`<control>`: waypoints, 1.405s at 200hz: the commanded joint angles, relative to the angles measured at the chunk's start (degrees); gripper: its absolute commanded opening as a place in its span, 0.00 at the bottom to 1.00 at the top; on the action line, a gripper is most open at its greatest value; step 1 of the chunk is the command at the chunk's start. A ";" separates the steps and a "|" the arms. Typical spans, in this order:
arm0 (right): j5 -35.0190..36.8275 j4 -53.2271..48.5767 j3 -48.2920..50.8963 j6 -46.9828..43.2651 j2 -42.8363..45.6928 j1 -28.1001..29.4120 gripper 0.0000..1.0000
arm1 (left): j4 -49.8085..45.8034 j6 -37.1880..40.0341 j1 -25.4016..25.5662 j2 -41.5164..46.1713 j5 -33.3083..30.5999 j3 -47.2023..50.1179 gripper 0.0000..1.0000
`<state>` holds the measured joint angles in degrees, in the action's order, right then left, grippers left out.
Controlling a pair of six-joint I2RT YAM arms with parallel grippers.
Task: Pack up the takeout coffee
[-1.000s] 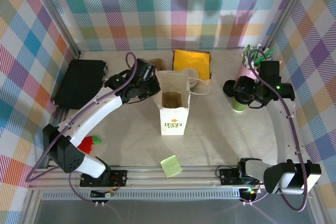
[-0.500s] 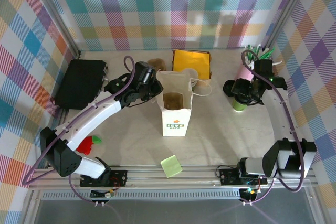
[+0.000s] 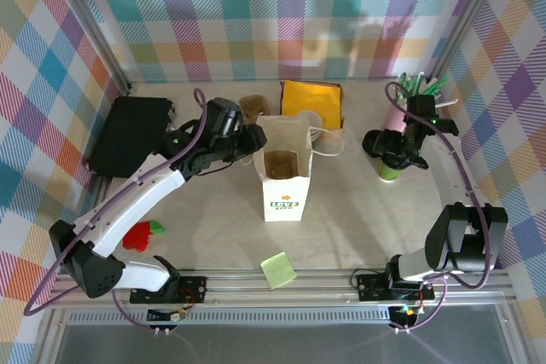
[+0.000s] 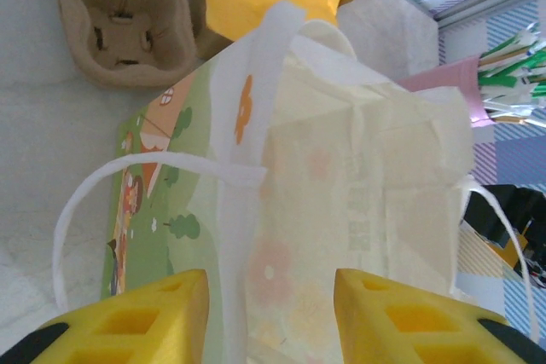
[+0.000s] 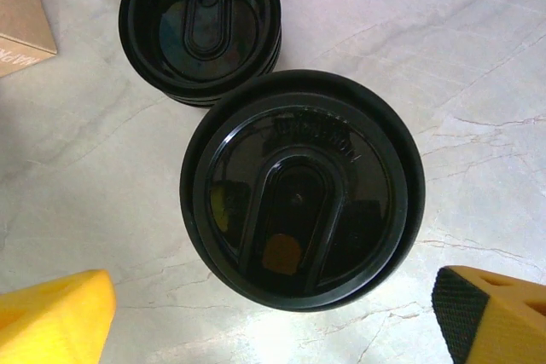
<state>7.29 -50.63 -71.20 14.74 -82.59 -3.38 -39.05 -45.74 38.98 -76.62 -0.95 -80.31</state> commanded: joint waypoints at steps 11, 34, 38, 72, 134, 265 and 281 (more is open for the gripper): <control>-0.17 -2.01 -2.24 2.29 -1.12 -2.27 0.92 | -2.59 2.44 0.88 2.21 -1.51 0.25 0.45; -1.82 -1.44 -1.61 2.92 -0.57 -2.87 0.91 | -2.70 1.04 2.25 3.67 -1.34 2.00 0.49; -1.94 -1.56 -1.65 2.91 -0.56 -2.97 0.91 | -2.70 0.69 2.65 3.93 -1.46 2.29 0.49; -2.35 -2.09 -1.50 2.83 -0.90 -3.13 0.92 | 1.14 -2.37 5.21 5.75 1.01 6.15 0.55; -2.72 -2.41 -2.36 2.81 -1.59 -3.13 0.92 | 8.39 -8.18 8.21 5.78 3.49 9.82 0.55; -3.94 -3.06 -3.95 2.62 -3.02 -3.20 0.91 | 2.46 -3.73 10.02 7.82 -4.12 6.11 0.56; -3.95 -3.16 -3.95 2.41 -3.28 -3.18 0.90 | -0.19 -0.93 9.90 8.49 -6.72 4.38 0.56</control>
<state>4.27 -52.42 -73.63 17.10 -85.36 -6.11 -33.67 -52.34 48.66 -70.96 -1.76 -72.01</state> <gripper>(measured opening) 0.905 0.559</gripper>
